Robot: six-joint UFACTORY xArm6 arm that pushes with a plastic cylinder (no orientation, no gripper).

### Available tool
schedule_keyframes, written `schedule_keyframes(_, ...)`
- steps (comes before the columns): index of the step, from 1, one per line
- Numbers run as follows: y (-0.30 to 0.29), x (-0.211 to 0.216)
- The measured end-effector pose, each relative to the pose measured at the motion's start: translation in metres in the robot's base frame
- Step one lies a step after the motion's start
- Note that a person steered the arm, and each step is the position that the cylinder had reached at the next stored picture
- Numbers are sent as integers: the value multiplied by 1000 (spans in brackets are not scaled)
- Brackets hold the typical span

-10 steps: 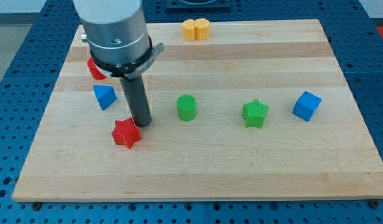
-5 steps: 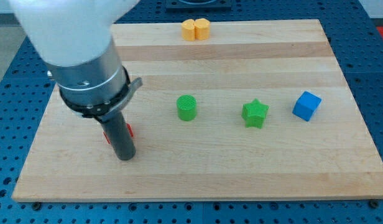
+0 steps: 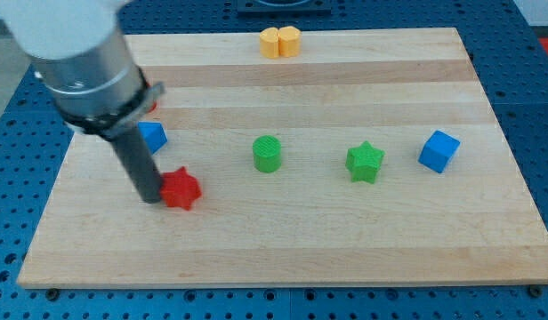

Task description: Slide the red star to the bottom center

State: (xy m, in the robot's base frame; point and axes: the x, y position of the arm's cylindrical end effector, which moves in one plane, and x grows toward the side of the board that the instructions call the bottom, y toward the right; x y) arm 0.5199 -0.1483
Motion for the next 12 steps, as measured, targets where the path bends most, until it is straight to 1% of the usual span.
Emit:
schedule_keyframes(1,38,1)
schedule_keyframes(2,28,-4)
schedule_keyframes(3,5,-31)
schedule_keyframes(4,17,-42)
schedule_keyframes(5,45,-31)
schedule_keyframes(6,78,1)
schedule_keyframes(7,96,13)
schedule_keyframes(9,99,-7)
schedule_keyframes(11,111,22)
schedule_keyframes(12,87,3)
